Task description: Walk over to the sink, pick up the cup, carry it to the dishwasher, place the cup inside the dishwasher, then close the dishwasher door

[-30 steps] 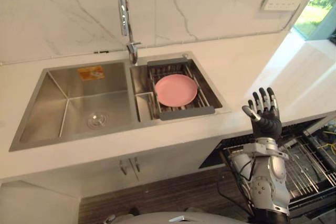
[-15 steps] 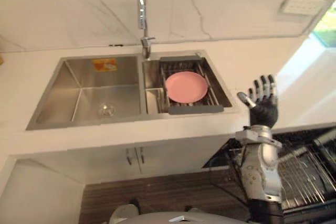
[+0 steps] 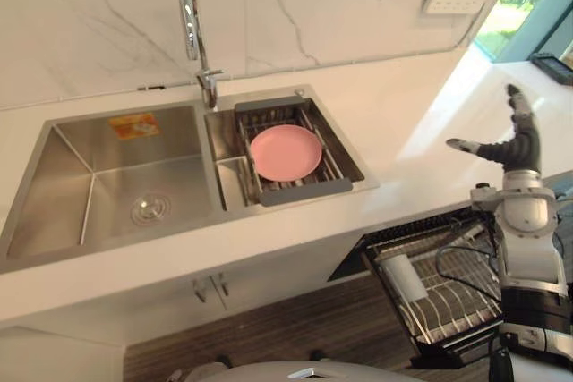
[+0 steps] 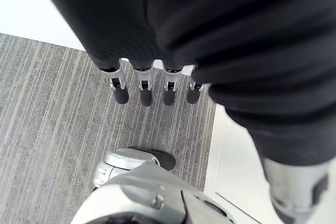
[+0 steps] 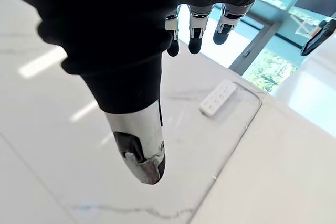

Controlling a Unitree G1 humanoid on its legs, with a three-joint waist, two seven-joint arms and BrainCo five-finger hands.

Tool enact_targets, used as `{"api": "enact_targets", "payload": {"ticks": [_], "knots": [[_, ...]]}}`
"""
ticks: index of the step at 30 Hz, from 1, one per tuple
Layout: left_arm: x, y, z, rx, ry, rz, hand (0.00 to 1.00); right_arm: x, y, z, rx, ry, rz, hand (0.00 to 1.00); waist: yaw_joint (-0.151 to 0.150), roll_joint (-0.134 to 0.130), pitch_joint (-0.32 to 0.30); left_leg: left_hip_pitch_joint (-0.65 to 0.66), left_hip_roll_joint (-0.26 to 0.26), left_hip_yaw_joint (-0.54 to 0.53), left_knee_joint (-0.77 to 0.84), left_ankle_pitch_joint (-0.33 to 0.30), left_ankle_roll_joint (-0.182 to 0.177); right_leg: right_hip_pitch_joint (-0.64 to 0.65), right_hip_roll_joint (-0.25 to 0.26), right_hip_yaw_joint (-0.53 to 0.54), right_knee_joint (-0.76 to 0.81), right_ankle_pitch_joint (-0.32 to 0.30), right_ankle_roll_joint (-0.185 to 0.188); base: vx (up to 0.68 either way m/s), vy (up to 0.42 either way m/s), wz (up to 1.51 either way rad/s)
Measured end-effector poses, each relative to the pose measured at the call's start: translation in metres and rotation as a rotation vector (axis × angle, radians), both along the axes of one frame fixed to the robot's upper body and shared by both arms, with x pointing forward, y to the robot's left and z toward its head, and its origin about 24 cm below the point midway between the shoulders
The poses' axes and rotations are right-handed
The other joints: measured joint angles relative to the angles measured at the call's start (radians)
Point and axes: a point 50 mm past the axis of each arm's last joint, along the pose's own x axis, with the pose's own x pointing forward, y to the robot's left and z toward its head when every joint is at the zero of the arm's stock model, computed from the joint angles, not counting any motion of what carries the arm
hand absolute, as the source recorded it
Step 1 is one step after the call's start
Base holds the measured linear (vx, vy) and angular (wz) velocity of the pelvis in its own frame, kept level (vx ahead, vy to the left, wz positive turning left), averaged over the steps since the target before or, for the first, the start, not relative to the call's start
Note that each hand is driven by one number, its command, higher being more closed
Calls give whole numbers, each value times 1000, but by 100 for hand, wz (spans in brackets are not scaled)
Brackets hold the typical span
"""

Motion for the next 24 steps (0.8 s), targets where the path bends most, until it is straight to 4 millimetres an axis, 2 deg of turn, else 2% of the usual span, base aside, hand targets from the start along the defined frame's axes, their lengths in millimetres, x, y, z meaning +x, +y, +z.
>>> {"api": "enact_targets", "payload": {"ticks": [6, 15, 18, 22, 24], "knots": [[-1, 3, 1, 9, 7, -13, 0, 17, 16, -15, -212, 173, 86, 0, 13, -22, -11, -1, -14, -37, -11, 10, 8, 7, -13, -29, -2, -10, -9, -55, 4, 11], [3, 8, 3, 41, 6, -106, 0, 39, 36, -35, -374, 310, 178, 0, 41, -38, -18, -19, -30, -112, -56, 54, 8, 15, -24, -108, -7, -10, -8, -37, -2, 25], [3, 10, 4, 45, 7, -106, 0, 44, 38, -42, -429, 353, 178, 0, 57, -48, -14, -30, -32, -133, -56, 65, 17, 21, -25, -129, -8, -7, -2, -5, -14, 21], [0, 9, 4, 31, 5, -35, 0, 49, 37, -51, -457, 402, 165, 0, 67, -49, -12, -35, -38, -164, -59, 72, 18, 36, -28, -163, -15, 1, 11, 0, -4, 24], [0, 9, 4, 28, 3, -32, 0, 51, 33, -55, -490, 432, 134, 0, 82, -48, -7, -35, -39, -171, -75, 83, 18, 34, -27, -170, -15, 0, 12, -18, -5, 14]]}}
